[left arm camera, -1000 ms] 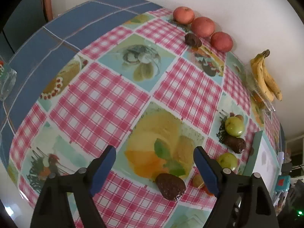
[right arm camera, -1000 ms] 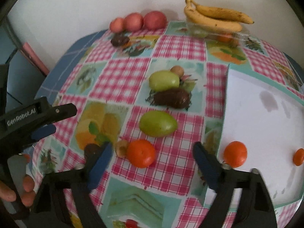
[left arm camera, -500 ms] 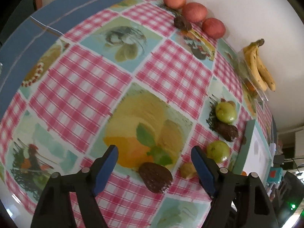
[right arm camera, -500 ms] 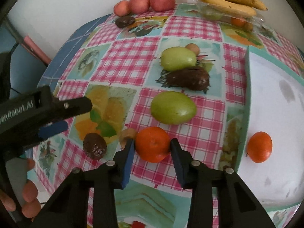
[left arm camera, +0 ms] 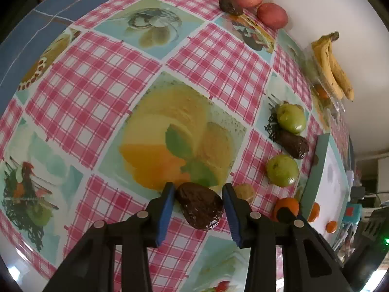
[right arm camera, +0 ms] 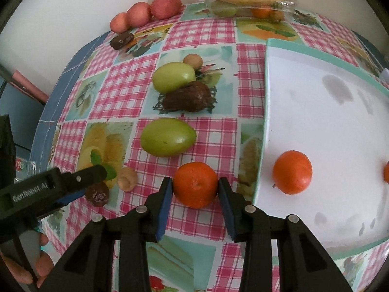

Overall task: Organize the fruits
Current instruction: 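Grasp the dark brown avocado with the left gripper while the right gripper grasps an orange, then carry the avocado over the tray with the left tool while the right tool carries the orange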

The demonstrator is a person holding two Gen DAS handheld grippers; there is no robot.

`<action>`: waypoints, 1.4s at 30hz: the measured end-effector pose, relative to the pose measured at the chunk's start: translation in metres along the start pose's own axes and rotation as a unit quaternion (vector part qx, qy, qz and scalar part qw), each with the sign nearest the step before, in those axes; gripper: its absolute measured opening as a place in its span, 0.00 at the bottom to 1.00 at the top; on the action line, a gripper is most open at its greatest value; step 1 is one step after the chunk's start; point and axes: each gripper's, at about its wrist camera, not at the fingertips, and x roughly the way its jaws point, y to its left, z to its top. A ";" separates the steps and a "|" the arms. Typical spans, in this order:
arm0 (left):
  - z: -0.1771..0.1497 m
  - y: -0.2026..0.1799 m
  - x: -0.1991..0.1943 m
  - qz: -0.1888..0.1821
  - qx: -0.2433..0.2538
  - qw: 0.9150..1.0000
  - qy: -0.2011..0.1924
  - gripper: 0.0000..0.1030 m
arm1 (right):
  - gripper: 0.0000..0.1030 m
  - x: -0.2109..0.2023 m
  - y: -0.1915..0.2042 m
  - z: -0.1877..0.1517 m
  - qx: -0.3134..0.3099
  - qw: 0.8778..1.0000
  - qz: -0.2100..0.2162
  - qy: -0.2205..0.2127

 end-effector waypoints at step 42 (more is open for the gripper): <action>-0.087 -0.197 0.005 -0.090 0.310 0.946 -0.018 0.40 | 0.39 -0.100 -0.174 -0.008 0.185 0.969 -0.134 -0.099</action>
